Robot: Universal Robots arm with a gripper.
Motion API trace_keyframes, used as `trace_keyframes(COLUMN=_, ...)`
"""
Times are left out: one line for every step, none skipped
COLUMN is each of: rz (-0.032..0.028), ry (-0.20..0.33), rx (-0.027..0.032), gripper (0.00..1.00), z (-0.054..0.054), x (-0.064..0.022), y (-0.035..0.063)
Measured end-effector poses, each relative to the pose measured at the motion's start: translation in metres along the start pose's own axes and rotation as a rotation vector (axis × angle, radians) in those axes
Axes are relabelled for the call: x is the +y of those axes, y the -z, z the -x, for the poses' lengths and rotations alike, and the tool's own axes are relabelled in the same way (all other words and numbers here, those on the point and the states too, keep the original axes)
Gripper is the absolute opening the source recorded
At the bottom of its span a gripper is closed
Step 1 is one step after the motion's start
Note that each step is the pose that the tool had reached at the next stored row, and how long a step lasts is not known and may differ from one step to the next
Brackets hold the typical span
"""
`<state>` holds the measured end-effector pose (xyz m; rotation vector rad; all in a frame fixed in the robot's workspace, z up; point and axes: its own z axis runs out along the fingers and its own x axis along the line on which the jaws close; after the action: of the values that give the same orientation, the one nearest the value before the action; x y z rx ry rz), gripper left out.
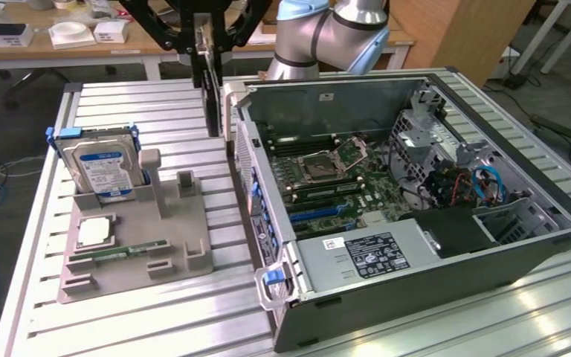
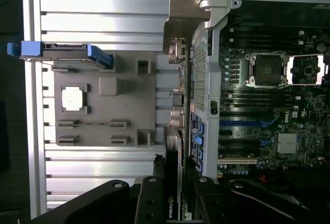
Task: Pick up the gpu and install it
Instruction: 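Pick up the gpu and move the gpu toward the slot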
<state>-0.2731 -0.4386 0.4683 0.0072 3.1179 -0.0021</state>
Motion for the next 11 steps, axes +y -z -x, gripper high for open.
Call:
trace_keyframes(rz=0.0000, ry=0.000, rx=0.0000, gripper=0.26, z=0.001, x=0.0000, y=0.0000)
trace_keyframes(rz=-0.0001, ry=0.000, rx=0.0001, gripper=0.26, z=0.002, x=0.0000, y=0.0000)
trace_keyframes(rz=-0.0001, ry=0.000, rx=0.0000, gripper=0.26, z=0.003, x=0.0000, y=-0.0001)
trace_keyframes(rz=0.0000, ry=0.000, rx=0.0000, gripper=0.26, z=0.005, x=0.0000, y=-0.0002)
trace_keyframes(rz=-0.0001, ry=0.000, rx=0.0001, gripper=0.26, z=0.007, x=0.0000, y=-0.0003)
trace_keyframes(rz=-0.0001, ry=0.000, rx=0.0000, gripper=0.26, z=0.009, x=0.0000, y=-0.0004)
trace_keyframes(rz=-0.0001, ry=0.000, rx=0.0001, gripper=0.26, z=0.011, x=0.0000, y=-0.0006)
trace_keyframes(rz=0.0000, ry=0.000, rx=0.0000, gripper=0.26, z=0.013, x=0.0000, y=-0.0008)
trace_keyframes(rz=0.0000, ry=0.000, rx=-0.0001, gripper=0.26, z=0.014, x=0.0000, y=-0.0011)
trace_keyframes(rz=0.0000, ry=0.000, rx=0.0000, gripper=0.26, z=0.015, x=0.0001, y=-0.0013)
trace_keyframes(rz=0.0000, ry=0.000, rx=0.0000, gripper=0.26, z=0.017, x=0.0001, y=-0.0015)
